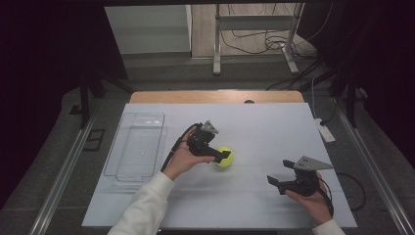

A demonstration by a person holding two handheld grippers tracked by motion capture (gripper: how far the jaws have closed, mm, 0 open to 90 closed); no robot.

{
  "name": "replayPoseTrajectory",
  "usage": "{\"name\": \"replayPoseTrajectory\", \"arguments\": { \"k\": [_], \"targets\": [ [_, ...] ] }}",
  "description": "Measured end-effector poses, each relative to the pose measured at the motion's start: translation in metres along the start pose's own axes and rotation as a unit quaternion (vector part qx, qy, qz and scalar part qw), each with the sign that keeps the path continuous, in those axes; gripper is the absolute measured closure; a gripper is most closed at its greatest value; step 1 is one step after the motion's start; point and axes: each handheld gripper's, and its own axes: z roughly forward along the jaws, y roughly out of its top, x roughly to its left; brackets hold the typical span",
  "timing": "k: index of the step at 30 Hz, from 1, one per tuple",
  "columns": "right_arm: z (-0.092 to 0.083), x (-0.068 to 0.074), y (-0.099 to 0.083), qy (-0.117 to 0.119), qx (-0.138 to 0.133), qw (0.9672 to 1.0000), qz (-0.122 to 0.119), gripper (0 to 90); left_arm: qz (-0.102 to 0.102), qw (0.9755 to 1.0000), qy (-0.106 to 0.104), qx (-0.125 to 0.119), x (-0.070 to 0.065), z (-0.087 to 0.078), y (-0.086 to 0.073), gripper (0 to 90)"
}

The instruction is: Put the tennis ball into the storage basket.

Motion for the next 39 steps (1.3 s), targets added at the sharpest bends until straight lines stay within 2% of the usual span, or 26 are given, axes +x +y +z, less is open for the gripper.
{"name": "replayPoseTrajectory", "arguments": {
  "k": [19, 39],
  "targets": [
    [0.0, -0.001, 0.0, 0.002, 0.0, 1.0, 0.001, 10.2, 0.003, 0.9988, -0.001, 0.049, -0.002, 0.026, 0.0, 4.2],
    [0.0, -0.001, -0.001, 0.001, 0.002, 1.0, 0.001, 10.2, 0.019, 0.9955, 0.009, 0.092, -0.005, 0.046, -0.008, 5.4]
  ]
}}
